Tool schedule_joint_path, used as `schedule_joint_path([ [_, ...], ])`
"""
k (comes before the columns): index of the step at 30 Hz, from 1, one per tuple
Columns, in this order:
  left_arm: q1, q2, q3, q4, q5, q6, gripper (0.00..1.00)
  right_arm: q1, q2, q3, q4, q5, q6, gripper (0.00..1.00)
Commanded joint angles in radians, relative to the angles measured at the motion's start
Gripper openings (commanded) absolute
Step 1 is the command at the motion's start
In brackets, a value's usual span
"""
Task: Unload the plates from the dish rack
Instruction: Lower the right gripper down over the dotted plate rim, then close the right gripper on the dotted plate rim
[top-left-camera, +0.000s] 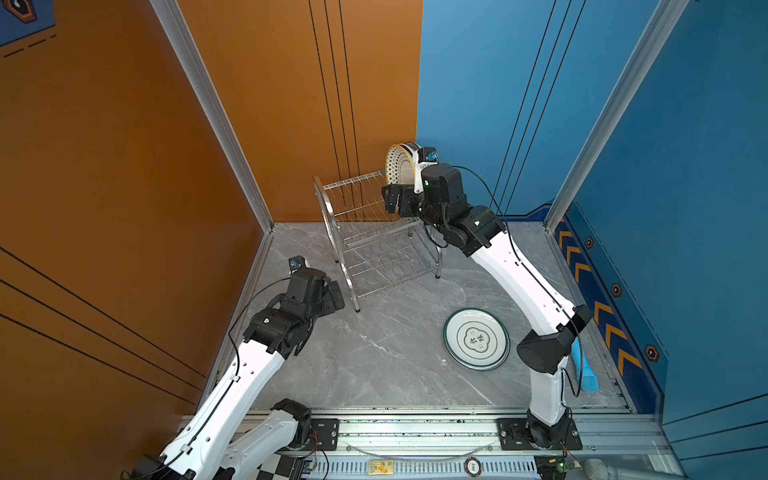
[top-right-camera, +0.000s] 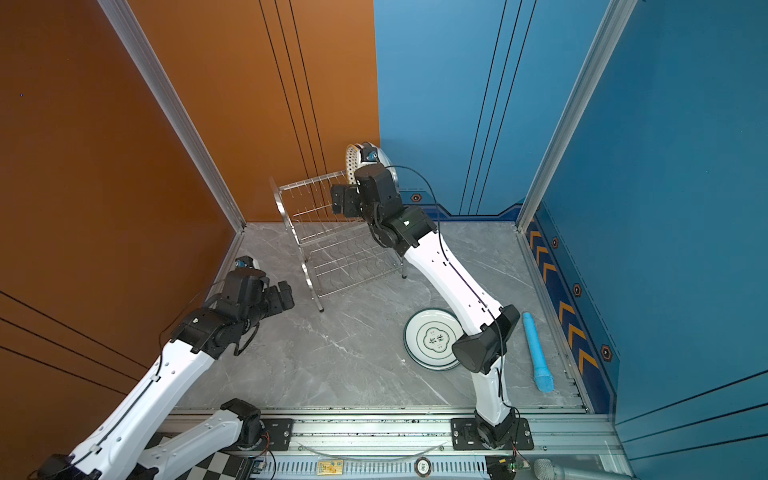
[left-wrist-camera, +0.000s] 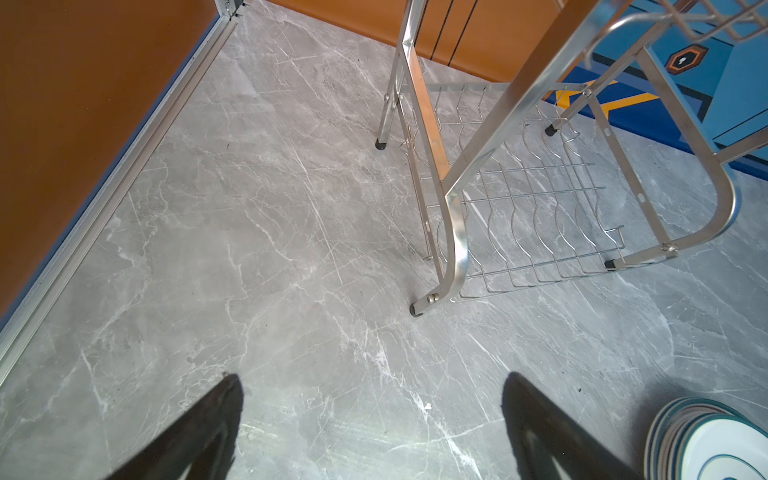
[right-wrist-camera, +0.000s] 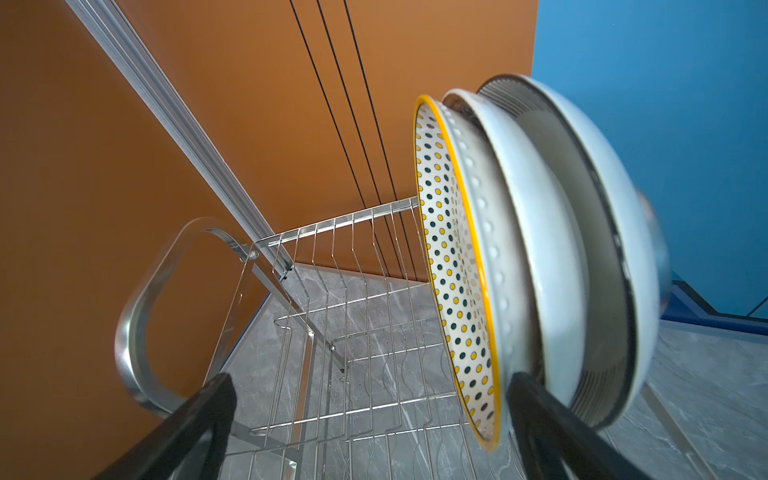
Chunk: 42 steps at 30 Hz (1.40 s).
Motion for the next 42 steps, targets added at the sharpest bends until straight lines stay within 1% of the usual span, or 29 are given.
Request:
schedule_joint_path([
  [1, 0.012, 0.003, 0.011, 0.003, 0.015, 0.024, 0.98, -0.010, 0.032, 0.028, -0.028, 0.034, -0.025, 1.00],
  [4, 0.013, 0.003, 0.009, 0.005, 0.018, 0.024, 0.98, -0.010, 0.042, 0.031, -0.030, 0.040, -0.022, 1.00],
  [8, 0.014, 0.004, 0.009, 0.005, 0.017, 0.023, 0.98, -0.010, 0.054, 0.031, -0.032, 0.088, -0.038, 1.00],
  [12, 0.016, 0.003, 0.010, 0.005, 0.021, 0.024, 0.98, 0.006, 0.068, 0.036, -0.035, 0.212, -0.081, 0.96],
  [16, 0.016, 0.003, 0.012, 0.005, 0.025, 0.024, 0.98, 0.024, 0.088, 0.051, -0.038, 0.341, -0.109, 0.87],
  [18, 0.016, 0.003, 0.012, 0.006, 0.028, 0.024, 0.98, 0.029, 0.088, 0.063, -0.038, 0.385, -0.119, 0.82],
  [20, 0.016, 0.003, 0.011, 0.007, 0.029, 0.024, 0.98, 0.032, 0.129, 0.073, -0.037, 0.430, -0.124, 0.75],
  [25, 0.016, 0.003, 0.012, 0.007, 0.036, 0.022, 0.98, 0.038, 0.162, 0.091, -0.018, 0.507, -0.148, 0.59],
  [27, 0.015, 0.004, 0.011, 0.011, 0.039, 0.023, 0.98, 0.043, 0.171, 0.094, 0.002, 0.529, -0.157, 0.55],
  [36, 0.018, 0.003, 0.011, 0.012, 0.043, 0.022, 0.98, 0.070, 0.212, 0.095, 0.120, 0.636, -0.243, 0.43],
  [42, 0.018, 0.003, 0.013, 0.012, 0.047, 0.023, 0.98, 0.072, 0.237, 0.097, 0.159, 0.668, -0.264, 0.39],
])
